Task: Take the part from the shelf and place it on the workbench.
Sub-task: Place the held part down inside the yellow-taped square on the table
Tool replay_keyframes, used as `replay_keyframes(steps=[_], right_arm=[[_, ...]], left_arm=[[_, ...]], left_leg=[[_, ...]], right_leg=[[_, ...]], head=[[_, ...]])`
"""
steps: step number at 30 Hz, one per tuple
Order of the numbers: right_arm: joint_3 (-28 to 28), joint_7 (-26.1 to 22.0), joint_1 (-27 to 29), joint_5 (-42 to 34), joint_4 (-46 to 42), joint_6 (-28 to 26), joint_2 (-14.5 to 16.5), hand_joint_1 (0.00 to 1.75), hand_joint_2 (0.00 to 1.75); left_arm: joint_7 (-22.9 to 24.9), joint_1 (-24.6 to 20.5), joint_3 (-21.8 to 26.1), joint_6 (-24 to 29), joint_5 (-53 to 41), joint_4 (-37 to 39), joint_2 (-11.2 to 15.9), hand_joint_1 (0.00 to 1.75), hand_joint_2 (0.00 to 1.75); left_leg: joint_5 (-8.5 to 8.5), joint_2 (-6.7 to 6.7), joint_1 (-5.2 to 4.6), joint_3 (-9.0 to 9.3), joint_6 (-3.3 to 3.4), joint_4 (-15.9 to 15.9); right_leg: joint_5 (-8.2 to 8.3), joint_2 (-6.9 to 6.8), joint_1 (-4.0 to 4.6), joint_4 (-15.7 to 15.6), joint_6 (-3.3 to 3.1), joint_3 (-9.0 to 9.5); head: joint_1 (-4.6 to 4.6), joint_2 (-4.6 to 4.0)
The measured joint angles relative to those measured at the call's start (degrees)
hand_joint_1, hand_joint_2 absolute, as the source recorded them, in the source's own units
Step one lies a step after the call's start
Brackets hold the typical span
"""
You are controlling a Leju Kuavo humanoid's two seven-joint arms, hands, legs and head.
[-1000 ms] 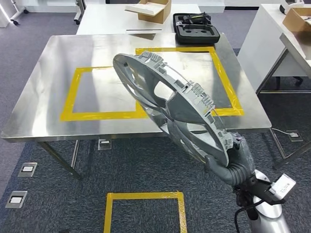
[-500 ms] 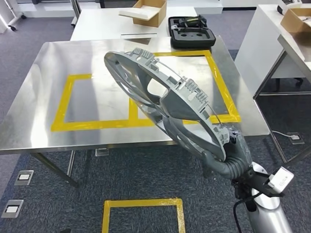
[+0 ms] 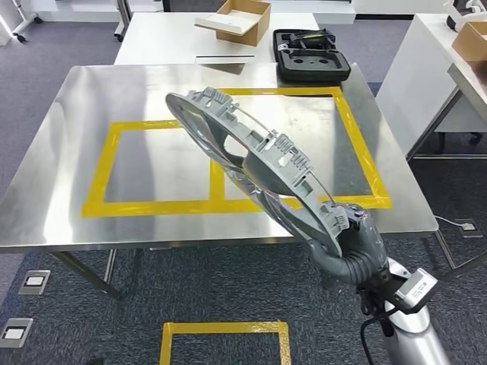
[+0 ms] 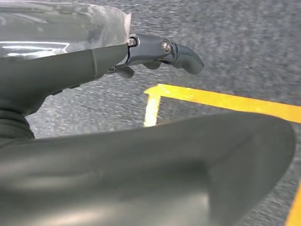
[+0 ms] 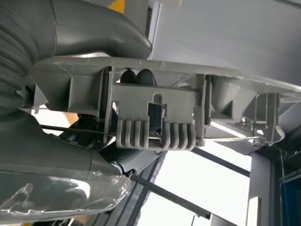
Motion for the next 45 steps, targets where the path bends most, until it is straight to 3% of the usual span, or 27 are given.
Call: replay_keyframes(steps=[3, 5, 7, 9, 10, 11, 14, 16, 20, 25, 32, 35, 40, 44, 45], right_arm=[[0.36, -0.08, 0.18, 1.0, 0.25, -0.94, -0.02, 1.75, 1.75], [0.5, -0.05, 0.25, 1.38, 0.27, -1.35, -0.05, 1.75, 1.75], [0.64, -0.09, 0.17, 1.47, 0.32, -1.61, -0.01, 1.75, 1.75], [0.8, -0.13, 0.12, 1.47, 0.51, -1.71, 0.04, 1.75, 1.75], [0.87, -0.13, 0.19, 1.47, 0.68, -1.75, 0.05, 1.75, 1.75], [0.93, -0.13, 0.26, 1.47, 0.91, -1.8, 0.06, 1.75, 1.75], [1.12, -0.25, 0.31, 1.51, 1.59, -2.27, 0.07, 1.75, 1.75], [1.32, -0.24, 0.21, 2.23, 2.08, -3.25, 0.08, 1.75, 1.75], [2.4, 0.85, -0.12, 9.36, 3.22, -9.1, 0.08, 1.75, 1.75], [6.68, 5.05, -3.21, 28.93, 8.27, -25.78, 0.15, 1.75, 1.75], [16.21, 16.0, -15.38, 54.01, 30.5, -47.14, 4.09, 1.75, 1.75], [19.05, 20.6, -21.48, 59.8, 42.0, -51.69, 6.85, 1.75, 1.75], [20.27, 22.27, -27.42, 60.47, 56.45, -53.89, 10.53, 1.75, 1.75], [20.7, 25.42, -29.19, 63.19, 64.09, -55.18, 12.48, 0.0, 1.75], [20.88, 26.34, -29.47, 63.91, 65.55, -55.32, 12.81, 0.0, 1.75]], left_arm=[[-0.01, -0.12, 0.01, 0.02, -0.05, 0.02, 0.03, 0.0, 0.0], [-0.05, -0.18, 0.01, 0.03, -0.09, 0.02, 0.07, 0.0, 0.0], [-0.08, -0.33, 0.01, 0.04, -0.15, 0.01, 0.08, 0.0, 0.0], [-0.06, -0.26, 0.02, 0.11, -0.19, 0.01, 0.08, 0.0, 0.0], [-0.05, -0.16, 0.03, 0.15, -0.2, 0.01, 0.11, 0.0, 0.0], [-0.05, -0.07, 0.05, 0.19, -0.21, 0.01, 0.14, 0.0, 0.0], [-0.06, 0.06, 0.18, 0.21, -0.26, 0.03, 0.22, 0.0, 0.0], [-0.08, 0.12, 0.36, 0.19, -0.26, 0.07, 0.23, 0.0, 0.0], [-0.54, 0.08, 0.51, -0.01, -0.62, 0.05, 0.22, 0.0, 0.0], [-0.28, -0.09, 0.51, -0.54, -1.62, 0.04, 0.18, 0.0, 0.0], [-0.02, -1.15, -0.15, -1.4, -5.66, 0.03, 0.2, 0.0, 0.0], [0.67, -1.62, -0.91, -1.4, -7.26, 0.03, 0.17, 0.0, 0.0], [1.55, -1.99, -2.08, -1.93, -9.03, 0.03, 0.16, 0.0, 0.0], [2.59, -2.28, -3.18, -2.14, -10.62, 0.03, 0.15, 0.0, 1.75], [2.92, -2.37, -3.43, -2.05, -10.97, 0.03, 0.14, 0.0, 1.75]], left_leg=[[-0.44, 0.13, -0.08, 0.88, -1.08, -0.09], [-0.7, 0.17, -0.05, 0.46, -1.5, 1.8], [-2.58, 0.17, -0.01, -2.51, -1.89, 7.43], [-5.2, 0.17, -0.01, -6.91, -2.2, 13.85], [-5.52, 0.17, -0.01, -8.55, -2.23, 15.36], [-4.62, 0.17, -0.03, -9.39, -2.16, 14.99], [3.12, 0.18, -0.26, -8.3, -1.43, 6.17], [5.7, 0.18, -0.64, -7.43, -0.79, 2.02], [5.73, -0.03, -0.65, -7.26, -0.43, 1.14], [5.23, -0.23, -0.68, -7.29, 0.12, 1.14], [5.32, 0.09, -0.87, -7.41, 0.3, 1.18], [5.49, 0.08, -0.82, -7.34, 0.27, 1.18], [5.59, 0.07, -0.79, -7.32, 0.16, 1.18], [5.6, 0.07, -0.78, -7.33, 0.15, 1.18], [5.59, 0.07, -0.77, -7.33, 0.14, 1.18]], right_leg=[[-0.36, -0.01, 0.32, -2.05, -1.33, 0.72], [-0.78, 0.0, 0.11, -2.85, -2.07, 2.06], [-1.29, -0.04, -0.04, -3.49, -2.61, 3.37], [-2.09, 0.01, 0.01, -3.59, -2.85, 4.32], [-2.59, 0.08, 0.04, -3.59, -2.86, 4.91], [-3.12, 0.13, 0.07, -3.59, -2.82, 5.61], [-4.78, 0.17, 0.11, -3.57, -2.41, 7.94], [-5.57, 0.21, 0.15, -3.53, -1.79, 8.64], [-5.91, 0.22, 0.25, -3.42, -1.34, 8.71], [-5.65, 0.22, 0.26, -3.65, -1.1, 8.76], [-6.08, 0.22, 0.19, -4.78, -0.46, 9.16], [-6.04, 0.15, 0.22, -4.69, -0.49, 9.17], [-6.03, 0.12, 0.25, -4.48, -0.52, 9.12], [-6.04, 0.12, 0.27, -4.44, -0.53, 9.09], [-6.04, 0.13, 0.27, -4.44, -0.53, 9.08]], head=[[-0.12, 0.0], [-0.36, 0.0], [-0.55, 0.0], [-0.63, 0.0], [-0.65, 0.0], [-0.66, 0.0], [-0.63, 0.0], [-0.57, 0.0], [-0.64, 0.01], [-0.61, 0.01], [-0.66, 0.01], [-0.66, 0.01], [-0.67, 0.01], [-0.67, 0.01], [-0.67, 0.01]])
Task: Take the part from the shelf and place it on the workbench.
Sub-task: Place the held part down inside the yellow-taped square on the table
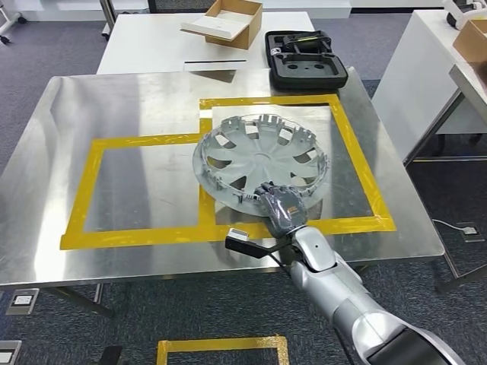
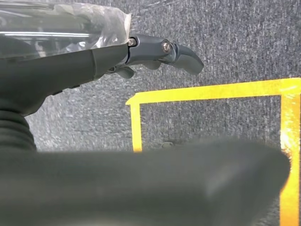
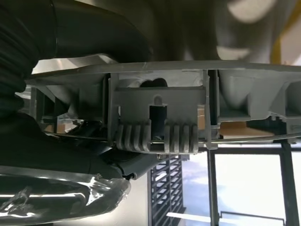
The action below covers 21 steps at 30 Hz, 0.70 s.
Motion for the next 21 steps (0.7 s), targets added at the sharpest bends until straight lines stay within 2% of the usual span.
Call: replay_keyframes(steps=[4, 11, 18, 20, 21], right_arm=[[0.33, 3.18, -1.07, 1.35, 4.69, -0.13, 1.11, 0.0, 1.75], [-0.18, 5.49, -1.93, 1.46, 8.55, -1.45, 1.74, 0.0, 1.75], [-2.23, 4.27, -2.42, -1.54, 9.46, -0.07, 2.22, 0.0, 1.75], [-3.36, 3.56, -2.43, -2.81, 9.42, 0.87, 2.26, 0.0, 1.75], [-3.84, 3.38, -2.36, -3.1, 9.4, 1.15, 2.23, 0.0, 1.75]], left_arm=[[1.64, -0.57, -0.81, 0.65, -0.46, 0.0, -0.05, 0.0, 0.0], [3.23, -0.86, -0.62, 1.11, 1.37, -0.01, -0.13, 0.0, 0.0], [3.46, -1.04, 0.83, 0.28, 3.0, -0.04, -0.09, 0.0, 0.0], [3.45, -1.14, 1.05, -0.07, 3.11, -0.06, -0.07, 0.0, 0.0], [3.45, -1.2, 1.13, -0.16, 3.11, -0.07, -0.06, 0.0, 0.0]], left_leg=[[-0.01, 0.01, 0.01, -0.03, 0.0, -0.01], [-0.09, 0.01, -0.01, -0.11, 0.07, 0.02], [-0.3, 0.11, -0.12, -0.06, 0.76, 0.01], [0.0, 0.31, 0.25, 0.14, 1.14, -0.43], [0.11, 0.41, 0.46, 0.23, 1.29, -0.65]], right_leg=[[0.0, 0.01, 0.01, -0.01, 0.0, -0.03], [0.05, 0.03, -0.01, -0.2, 0.05, -0.04], [0.05, 0.15, -0.23, -0.61, 0.54, 0.12], [-1.09, 0.11, -0.18, 0.9, 0.9, -0.52], [-2.56, 0.08, -0.2, 3.24, 1.04, -1.58]], head=[[0.0, 0.0], [0.0, 0.0], [-0.03, 0.0], [0.09, 0.0], [0.16, 0.0]])
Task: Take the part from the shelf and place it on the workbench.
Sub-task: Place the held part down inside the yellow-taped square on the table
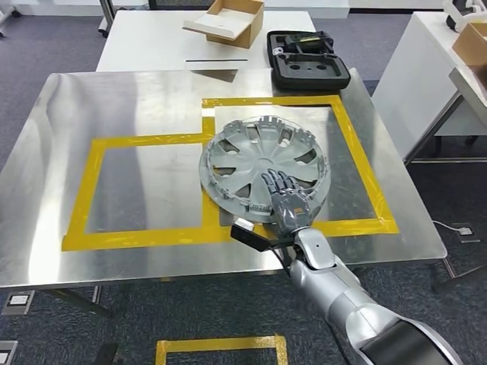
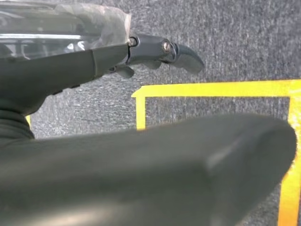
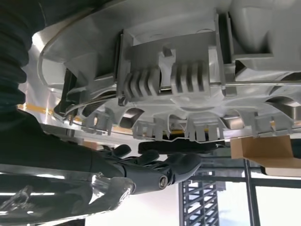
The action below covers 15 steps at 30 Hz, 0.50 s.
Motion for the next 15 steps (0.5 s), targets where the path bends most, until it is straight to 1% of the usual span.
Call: replay_keyframes(steps=[2, 3, 4, 5, 6, 7, 8, 9, 10, 12, 13, 14, 15], right_arm=[[-0.75, -0.29, 0.32, -0.47, 0.0, 0.28, -0.04, 0.0, 1.75], [-1.1, -0.52, 0.54, -0.78, -0.03, 0.34, -0.08, 0.0, 1.75], [-1.49, -0.84, 0.76, -1.2, -0.19, 0.39, -0.17, 0.0, 1.75], [-1.89, -1.22, 1.01, -1.62, -0.57, 0.45, -0.36, 0.0, 1.75], [-2.33, -1.67, 1.36, -2.06, -1.24, 0.55, -0.67, 0.0, 1.75], [-2.82, -2.21, 1.88, -2.57, -2.26, 0.73, -1.11, 0.0, 1.75], [-3.31, -2.83, 2.63, -3.08, -3.57, 0.94, -1.63, 0.0, 1.75], [-3.85, -3.58, 3.59, -3.74, -5.13, 1.22, -2.17, 0.0, 1.75], [-4.4, -4.47, 4.7, -4.71, -6.86, 1.61, -2.7, 0.0, 1.75], [-5.71, -6.83, 7.03, -8.11, -10.7, 3.02, -3.66, 0.0, 1.75], [-6.53, -8.35, 8.19, -10.59, -12.93, 4.12, -4.02, 0.0, 1.75], [-7.43, -9.95, 9.35, -13.36, -15.34, 5.53, -4.31, 0.0, 1.75], [-8.33, -11.51, 10.53, -16.09, -17.86, 6.96, -4.5, 0.0, 1.75]], left_arm=[[0.01, -0.04, 0.2, -0.08, -0.01, -0.02, 0.02, 0.0, 0.0], [0.02, -0.04, 0.32, -0.15, -0.05, -0.02, 0.02, 0.0, 0.0], [0.04, -0.04, 0.42, -0.26, -0.12, -0.02, 0.02, 0.0, 0.0], [0.05, -0.07, 0.5, -0.43, -0.18, -0.03, 0.02, 0.0, 0.0], [0.07, -0.11, 0.56, -0.63, -0.22, -0.03, 0.01, 0.0, 0.0], [0.05, -0.14, 0.65, -0.79, -0.2, -0.04, 0.0, 0.0, 0.0], [-0.04, -0.17, 0.75, -0.92, -0.11, -0.04, -0.02, 0.0, 0.0], [-0.16, -0.15, 0.86, -0.98, 0.02, -0.04, -0.03, 0.0, 0.0], [-0.32, -0.09, 1.01, -1.01, 0.18, -0.04, -0.03, 0.0, 0.0], [-0.69, 0.15, 1.35, -1.04, 0.55, -0.04, -0.04, 0.0, 0.0], [-0.91, 0.28, 1.59, -1.06, 0.71, -0.04, -0.01, 0.0, 0.0], [-1.12, 0.42, 1.84, -1.07, 0.83, -0.04, 0.02, 0.0, 0.0], [-1.31, 0.53, 2.06, -1.12, 0.92, -0.04, 0.04, 0.0, 0.0]], left_leg=[[0.06, 0.05, 0.09, 0.0, 0.09, 0.01], [0.06, 0.05, 0.1, 0.0, 0.09, 0.09], [0.04, 0.05, 0.1, 0.01, 0.06, 0.19], [0.01, 0.03, 0.11, 0.01, 0.02, 0.33], [-0.05, -0.01, 0.13, 0.02, -0.06, 0.48], [-0.13, -0.06, 0.14, 0.0, -0.2, 0.64], [-0.16, -0.11, 0.09, -0.07, -0.45, 0.77], [-0.08, -0.15, 0.1, -0.14, -0.82, 0.84], [0.09, -0.17, 0.15, -0.22, -1.23, 0.79], [0.65, -0.17, 0.31, -0.26, -2.13, 0.47], [0.45, -0.14, 0.37, -0.33, -2.49, 0.43], [-0.39, -0.11, 0.4, -0.49, -2.83, 0.93], [-1.98, -0.09, 0.42, -0.92, -3.14, 2.52]], right_leg=[[-3.57, -0.02, -0.21, 7.6, 0.26, -3.52], [-4.58, -0.03, -0.32, 11.12, 0.38, -5.24], [-4.41, -0.03, -0.41, 13.03, 0.45, -6.31], [-3.03, -0.04, -0.46, 12.78, 0.47, -6.48], [-0.69, -0.04, -0.48, 10.32, 0.42, -5.71], [1.78, -0.05, -0.48, 6.55, 0.26, -4.39], [3.55, -0.06, -0.37, 2.99, 0.05, -2.98], [4.59, -0.06, -0.23, 0.23, -0.2, -1.88], [4.9, -0.03, -0.05, -1.22, -0.46, -1.31], [5.12, 0.03, 0.24, -1.94, -1.04, -1.18], [5.42, -0.01, 0.19, -2.38, -1.44, -1.17], [5.78, -0.08, 0.07, -2.92, -1.92, -1.13], [6.12, -0.17, -0.09, -3.45, -2.36, -1.13]], head=[[0.13, 0.0], [0.13, 0.0], [0.15, 0.0], [0.15, 0.0], [0.15, 0.0], [0.16, 0.0], [0.15, 0.0], [0.14, 0.0], [0.13, 0.0], [0.16, 0.0], [0.14, 0.0], [0.09, 0.0], [0.02, 0.0]])
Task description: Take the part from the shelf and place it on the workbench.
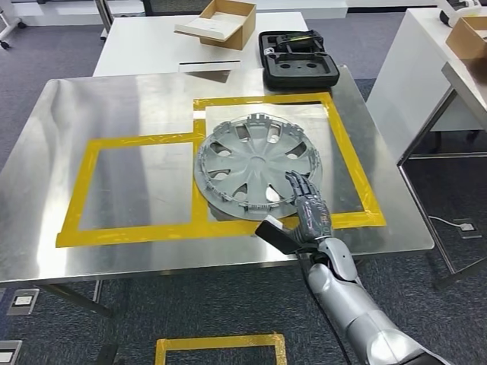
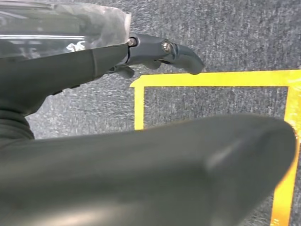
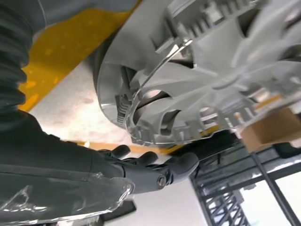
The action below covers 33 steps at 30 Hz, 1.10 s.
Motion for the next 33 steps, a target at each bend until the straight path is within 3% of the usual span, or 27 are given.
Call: replay_keyframes(steps=[3, 4, 5, 6, 8, 9, 10, 13, 14, 15, 18, 19, 20, 21, 22, 23, 25, 27, 29, 30, 31, 33], right_arm=[[-2.21, -3.27, 3.59, -6.39, -6.67, 3.55, -0.49, 0.0, 1.75], [-2.79, -3.99, 4.76, -8.03, -8.61, 4.45, -0.66, 0.0, 1.75], [-3.3, -4.63, 5.81, -9.54, -10.44, 5.31, -0.84, 0.0, 1.75], [-3.76, -5.2, 6.74, -10.92, -12.19, 6.16, -1.0, 0.0, 1.75], [-4.53, -6.14, 8.25, -13.58, -15.48, 7.93, -1.27, 0.0, 1.75], [-4.9, -6.65, 8.96, -15.32, -17.11, 9.18, -1.4, 0.0, 1.75], [-5.24, -7.15, 9.7, -17.35, -18.71, 10.7, -1.55, 0.0, 1.75], [-6.26, -8.72, 12.17, -24.37, -23.15, 15.88, -2.19, 0.0, 1.75], [-6.61, -9.19, 12.99, -26.44, -24.4, 17.32, -2.47, 0.0, 1.75], [-6.97, -9.69, 13.83, -28.6, -25.65, 18.89, -2.76, 0.0, 1.75], [-8.03, -11.24, 16.51, -36.06, -29.32, 24.74, -3.57, 0.0, 1.75], [-8.37, -11.71, 17.45, -38.56, -30.39, 26.73, -3.84, 0.0, 1.75], [-8.72, -12.11, 18.33, -40.78, -31.35, 28.51, -4.09, 0.0, 1.75], [-9.05, -12.43, 19.07, -42.61, -32.24, 30.01, -4.32, 0.0, 1.75], [-9.35, -12.71, 19.65, -43.9, -33.08, 31.09, -4.55, 0.0, 1.75], [-9.65, -12.97, 20.08, -44.83, -33.9, 31.83, -4.79, 0.0, 1.75], [-10.3, -13.59, 20.71, -45.98, -35.42, 32.56, -5.31, 0.0, 1.75], [-10.99, -14.16, 21.56, -46.83, -36.61, 33.02, -5.81, 0.0, 1.75], [-11.64, -14.5, 23.03, -47.42, -37.87, 33.46, -6.25, 0.0, 1.75], [-11.96, -14.61, 23.89, -47.67, -38.65, 33.63, -6.4, 0.0, 1.75], [-12.25, -14.71, 24.8, -47.81, -39.45, 33.79, -6.47, 0.0, 1.75], [-12.92, -14.49, 26.8, -47.9, -41.0, 33.98, -6.54, 0.0, 1.75]], left_arm=[[-0.35, 0.2, 0.45, -0.21, 0.22, 0.02, 0.01, 0.0, 0.0], [-0.41, 0.26, 0.58, -0.25, 0.27, 0.02, 0.01, 0.0, 0.0], [-0.46, 0.32, 0.72, -0.28, 0.29, 0.02, 0.03, 0.0, 0.0], [-0.5, 0.36, 0.87, -0.3, 0.3, 0.02, 0.05, 0.0, 0.0], [-0.58, 0.35, 1.16, -0.34, 0.31, 0.02, 0.05, 0.0, 0.0], [-0.69, 0.33, 1.33, -0.34, 0.34, 0.02, 0.02, 0.0, 0.0], [-0.81, 0.35, 1.48, -0.36, 0.38, 0.02, -0.02, 0.0, 0.0], [-1.18, 0.58, 1.74, -0.42, 0.44, 0.04, -0.13, 0.0, 0.0], [-1.29, 0.61, 1.8, -0.44, 0.44, 0.05, -0.17, 0.0, 0.0], [-1.39, 0.63, 1.88, -0.45, 0.43, 0.06, -0.21, 0.0, 0.0], [-1.61, 0.73, 2.11, -0.63, 0.29, 0.08, -0.27, 0.0, 0.0], [-1.66, 0.8, 2.16, -0.71, 0.27, 0.08, -0.31, 0.0, 0.0], [-1.72, 0.87, 2.23, -0.75, 0.26, 0.09, -0.34, 0.0, 0.0], [-1.8, 0.93, 2.34, -0.75, 0.26, 0.09, -0.37, 0.0, 0.0], [-1.88, 0.96, 2.49, -0.75, 0.26, 0.09, -0.39, 0.0, 0.0], [-1.98, 0.98, 2.62, -0.75, 0.26, 0.09, -0.46, 0.0, 0.0], [-2.21, 1.0, 2.86, -0.74, 0.24, 0.08, -0.6, 0.0, 0.0], [-2.43, 1.06, 2.99, -0.76, 0.19, 0.08, -0.68, 0.0, 0.0], [-2.58, 1.21, 3.08, -0.78, 0.07, 0.1, -0.69, 0.0, 0.0], [-2.63, 1.3, 3.1, -0.79, -0.01, 0.1, -0.7, 0.0, 0.0], [-2.7, 1.36, 3.12, -0.79, -0.08, 0.11, -0.68, 0.0, 0.0], [-2.86, 1.34, 3.16, -0.81, -0.13, 0.11, -0.58, 0.0, 0.0]], left_leg=[[-6.41, 0.02, 0.15, -2.54, -0.72, 9.9], [-7.27, 0.02, 0.2, -2.77, -0.9, 12.16], [-7.1, 0.02, 0.25, -2.12, -1.03, 12.48], [-5.97, 0.03, 0.32, -0.46, -1.13, 10.56], [-3.53, -0.02, 0.47, 4.19, -1.26, 3.29], [-2.83, -0.14, 0.45, 5.74, -1.02, 0.42], [-2.64, -0.26, 0.39, 6.46, -0.75, -1.18], [-1.97, -0.33, 0.24, 5.77, 0.71, -1.7], [-1.53, -0.21, 0.27, 5.37, 1.34, -1.81], [-1.01, -0.09, 0.34, 4.85, 1.93, -1.93], [0.67, 0.05, 0.15, 2.73, 2.81, -1.95], [1.21, 0.06, 0.01, 1.97, 2.89, -1.9], [1.73, 0.06, -0.15, 1.23, 2.94, -1.85], [2.26, 0.06, -0.31, 0.51, 2.96, -1.8], [2.79, 0.07, -0.47, -0.15, 2.94, -1.76], [3.32, 0.07, -0.56, -0.71, 2.88, -1.74], [4.39, 0.08, -0.65, -1.39, 2.51, -1.79], [5.63, 0.08, -0.4, -1.54, 1.84, -2.26], [5.78, 0.04, -0.19, -1.76, 1.15, -2.65], [4.39, 0.02, -0.21, -2.04, 0.84, -2.0], [1.91, 0.01, -0.19, -2.48, 0.54, -0.29], [-4.01, 0.02, -0.06, -3.61, -0.02, 6.28]], right_leg=[[0.54, -0.35, -0.13, 0.01, -0.51, -0.61], [0.62, -0.47, -0.15, 0.35, -0.49, -0.99], [0.69, -0.56, -0.21, 0.75, -0.42, -1.44], [0.76, -0.58, -0.3, 1.2, -0.32, -1.91], [0.9, -0.52, -0.44, 2.1, 0.14, -2.9], [1.06, -0.46, -0.4, 2.46, 0.5, -3.35], [1.31, -0.38, -0.32, 2.69, 0.94, -3.69], [2.18, -0.17, -0.29, 2.59, 2.23, -4.18], [1.56, -0.15, -0.34, 2.9, 2.55, -4.44], [-0.07, -0.13, -0.39, 4.18, 2.79, -4.91], [-7.88, -0.12, -0.43, 13.73, 3.15, -7.19], [-9.07, -0.12, -0.41, 16.6, 3.13, -7.5], [-8.93, -0.12, -0.37, 17.89, 3.0, -7.07], [-7.7, -0.12, -0.29, 17.12, 2.74, -5.7], [-6.03, -0.12, -0.13, 14.39, 2.33, -3.4], [-4.86, -0.14, 0.16, 10.26, 1.74, -0.38], [-4.53, -0.18, 0.77, 2.03, 0.81, 4.9], [-4.55, -0.14, 1.27, -1.28, 0.42, 6.46], [-3.02, -0.26, 1.17, -1.88, -0.17, 5.83], [-2.22, -0.38, 0.98, -2.18, -0.58, 5.32], [-1.43, -0.49, 0.76, -2.33, -0.89, 4.64], [-0.21, -0.68, 0.68, -1.98, -1.14, 2.87]], head=[[-0.15, 0.0], [-0.16, 0.0], [-0.14, 0.0], [-0.16, 0.0], [-0.2, 0.0], [-0.22, 0.0], [-0.23, 0.0], [-0.19, -0.01], [-0.12, -0.01], [-0.02, -0.01], [0.36, -0.01], [0.42, -0.01], [0.45, 0.0], [0.47, 0.0], [0.49, 0.0], [0.46, 0.0], [0.41, 0.0], [0.44, 0.0], [0.53, -0.01], [0.5, -0.01], [0.35, -0.01], [0.08, -0.01]])
